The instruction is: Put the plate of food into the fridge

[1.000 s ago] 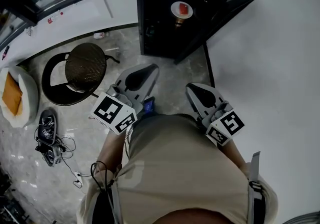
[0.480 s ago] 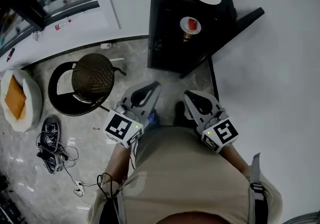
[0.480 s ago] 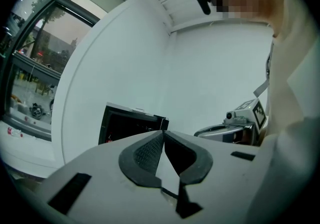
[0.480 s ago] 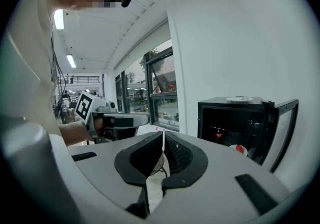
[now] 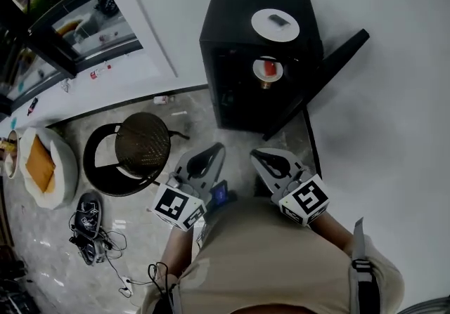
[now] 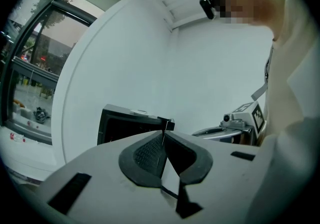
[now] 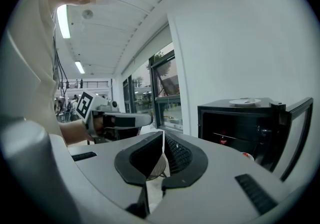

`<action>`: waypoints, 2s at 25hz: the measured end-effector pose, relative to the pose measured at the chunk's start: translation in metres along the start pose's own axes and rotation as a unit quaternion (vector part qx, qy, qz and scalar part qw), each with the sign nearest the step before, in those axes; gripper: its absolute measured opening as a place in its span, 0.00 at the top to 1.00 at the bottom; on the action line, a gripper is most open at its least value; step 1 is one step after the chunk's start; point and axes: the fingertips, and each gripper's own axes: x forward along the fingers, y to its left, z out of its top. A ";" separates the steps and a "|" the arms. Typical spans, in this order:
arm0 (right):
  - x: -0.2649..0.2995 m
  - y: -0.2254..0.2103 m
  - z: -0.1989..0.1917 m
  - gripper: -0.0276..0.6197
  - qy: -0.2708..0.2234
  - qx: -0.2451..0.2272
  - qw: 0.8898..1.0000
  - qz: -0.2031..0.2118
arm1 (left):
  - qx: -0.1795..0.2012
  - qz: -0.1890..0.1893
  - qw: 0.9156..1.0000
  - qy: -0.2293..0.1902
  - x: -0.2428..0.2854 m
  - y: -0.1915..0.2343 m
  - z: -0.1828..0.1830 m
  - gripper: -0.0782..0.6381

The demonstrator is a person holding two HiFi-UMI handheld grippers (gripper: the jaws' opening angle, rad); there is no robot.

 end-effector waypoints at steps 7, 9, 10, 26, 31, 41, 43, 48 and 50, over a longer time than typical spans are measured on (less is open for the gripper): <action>-0.005 -0.054 0.006 0.92 -0.010 -0.021 0.999 -0.029 | 0.024 0.011 1.000 0.012 0.052 -0.002 0.005 0.86; -0.008 -0.071 0.007 0.92 -0.015 -0.024 0.998 -0.048 | 0.029 0.021 0.999 0.011 0.063 -0.002 0.008 0.86; -0.011 -0.079 0.008 0.92 -0.019 -0.026 0.998 -0.055 | 0.032 0.030 0.999 0.008 0.068 -0.002 0.011 0.86; -0.033 -0.172 0.008 0.92 -0.038 -0.041 0.995 -0.083 | 0.112 0.110 0.987 0.020 0.147 -0.013 0.023 0.86; -0.044 -0.189 0.009 0.92 -0.043 -0.036 0.995 -0.082 | 0.124 0.113 0.985 0.033 0.166 -0.026 0.025 0.86; -0.050 -0.206 0.007 0.92 -0.047 -0.027 0.995 -0.086 | 0.143 0.109 0.983 0.046 0.186 -0.028 0.024 0.86; -0.050 -0.209 0.006 0.92 -0.046 -0.025 0.995 -0.090 | 0.147 0.104 0.983 0.043 0.189 -0.025 0.026 0.86; -0.047 -0.210 0.002 0.92 -0.035 -0.023 0.993 -0.110 | 0.153 0.087 0.984 0.040 0.191 -0.016 0.024 0.86; -0.042 -0.212 0.003 0.92 -0.030 -0.022 0.993 -0.116 | 0.151 0.078 0.985 0.036 0.194 -0.011 0.025 0.86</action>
